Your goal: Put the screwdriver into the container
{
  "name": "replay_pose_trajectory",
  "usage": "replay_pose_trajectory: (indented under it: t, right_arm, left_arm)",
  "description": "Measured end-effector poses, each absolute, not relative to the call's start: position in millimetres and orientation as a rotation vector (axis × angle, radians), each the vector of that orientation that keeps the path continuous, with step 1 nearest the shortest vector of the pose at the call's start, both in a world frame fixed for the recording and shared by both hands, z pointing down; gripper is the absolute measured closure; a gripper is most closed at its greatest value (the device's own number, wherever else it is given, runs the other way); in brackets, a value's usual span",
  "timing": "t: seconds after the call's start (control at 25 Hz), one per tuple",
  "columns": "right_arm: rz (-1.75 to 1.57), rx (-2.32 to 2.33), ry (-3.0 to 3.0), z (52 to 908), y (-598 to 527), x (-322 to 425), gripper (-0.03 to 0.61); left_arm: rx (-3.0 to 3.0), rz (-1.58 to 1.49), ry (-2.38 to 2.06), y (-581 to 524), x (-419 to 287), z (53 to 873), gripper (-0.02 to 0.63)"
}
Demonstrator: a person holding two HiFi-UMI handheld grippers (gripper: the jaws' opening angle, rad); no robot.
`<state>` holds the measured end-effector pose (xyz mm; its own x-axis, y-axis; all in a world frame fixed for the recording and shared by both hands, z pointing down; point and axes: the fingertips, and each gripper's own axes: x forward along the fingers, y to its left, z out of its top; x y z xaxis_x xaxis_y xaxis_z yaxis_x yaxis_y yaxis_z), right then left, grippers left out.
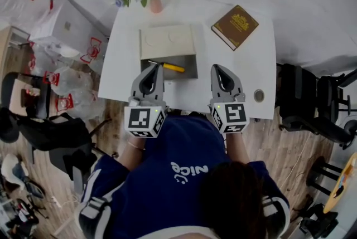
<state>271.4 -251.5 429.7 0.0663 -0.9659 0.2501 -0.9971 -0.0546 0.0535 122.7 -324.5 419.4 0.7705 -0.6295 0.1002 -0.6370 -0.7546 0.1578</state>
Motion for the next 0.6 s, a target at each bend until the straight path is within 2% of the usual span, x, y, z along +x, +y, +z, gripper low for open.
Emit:
replay_pose_trajectory:
  t: [0.6]
  right_arm:
    - [0.154,2.063,-2.030,429.8,-257.5,263.8,0.558]
  left_arm:
    - [2.762,0.072,-1.065,-323.0,113.9,422.3,0.601]
